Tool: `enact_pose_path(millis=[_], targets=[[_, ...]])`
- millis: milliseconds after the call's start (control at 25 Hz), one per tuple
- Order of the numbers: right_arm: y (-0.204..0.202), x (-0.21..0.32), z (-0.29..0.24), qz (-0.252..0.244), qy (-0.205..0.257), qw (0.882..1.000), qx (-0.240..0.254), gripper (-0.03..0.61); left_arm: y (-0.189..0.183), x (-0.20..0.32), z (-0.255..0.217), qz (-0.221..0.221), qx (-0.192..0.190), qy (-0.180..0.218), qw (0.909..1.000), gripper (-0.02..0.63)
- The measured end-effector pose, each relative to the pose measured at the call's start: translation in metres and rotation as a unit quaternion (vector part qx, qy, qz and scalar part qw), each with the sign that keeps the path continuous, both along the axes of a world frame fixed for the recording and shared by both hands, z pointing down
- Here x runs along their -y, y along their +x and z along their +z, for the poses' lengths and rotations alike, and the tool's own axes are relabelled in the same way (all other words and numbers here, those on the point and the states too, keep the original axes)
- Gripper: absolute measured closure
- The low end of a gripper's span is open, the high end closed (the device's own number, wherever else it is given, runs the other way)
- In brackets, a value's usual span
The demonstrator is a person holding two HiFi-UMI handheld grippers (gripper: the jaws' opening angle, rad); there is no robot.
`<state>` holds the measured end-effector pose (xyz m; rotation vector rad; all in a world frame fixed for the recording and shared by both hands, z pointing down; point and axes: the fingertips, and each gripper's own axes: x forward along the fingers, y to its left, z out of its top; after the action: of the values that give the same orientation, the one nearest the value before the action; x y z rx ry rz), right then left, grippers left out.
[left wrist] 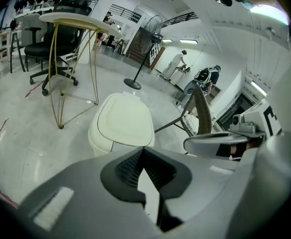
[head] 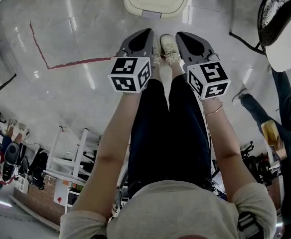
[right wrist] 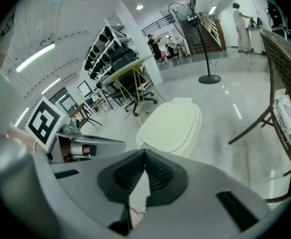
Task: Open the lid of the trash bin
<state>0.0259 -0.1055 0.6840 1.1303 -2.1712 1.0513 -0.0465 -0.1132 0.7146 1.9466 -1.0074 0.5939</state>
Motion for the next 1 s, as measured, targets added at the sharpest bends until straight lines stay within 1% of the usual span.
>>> enact_pose_path(millis=[120, 240, 440, 560, 680, 880, 1000], targets=[[-0.007, -0.002, 0.013, -0.003, -0.004, 1.000, 0.006, 0.572, 0.004, -0.001, 0.019, 0.002, -0.001, -0.012, 0.9999, 0.606], [-0.003, -0.001, 0.020, -0.001, -0.002, 1.000, -0.001, 0.572, 0.007, 0.002, 0.033, 0.002, -0.004, -0.024, 0.9997, 0.606], [0.013, 0.003, 0.030, 0.022, -0.005, 1.000, -0.006, 0.572, 0.013, 0.017, 0.052, -0.003, 0.025, -0.017, 0.9995, 0.606], [0.016, 0.002, 0.034, 0.023, -0.007, 1.000, -0.005, 0.572, 0.013, 0.024, 0.063, 0.001, 0.054, -0.012, 0.9985, 0.606], [0.015, -0.001, 0.038, 0.021, -0.012, 1.000, -0.003, 0.572, 0.009, 0.028, 0.072, 0.002, 0.075, -0.017, 0.9970, 0.606], [0.014, -0.003, 0.038, 0.024, -0.013, 1.000, 0.004, 0.572, 0.010, 0.027, 0.077, 0.013, 0.086, -0.014, 0.9961, 0.606], [0.014, -0.004, 0.041, 0.032, -0.018, 0.999, 0.006, 0.572, 0.011, 0.026, 0.078, 0.033, 0.092, -0.012, 0.9951, 0.606]])
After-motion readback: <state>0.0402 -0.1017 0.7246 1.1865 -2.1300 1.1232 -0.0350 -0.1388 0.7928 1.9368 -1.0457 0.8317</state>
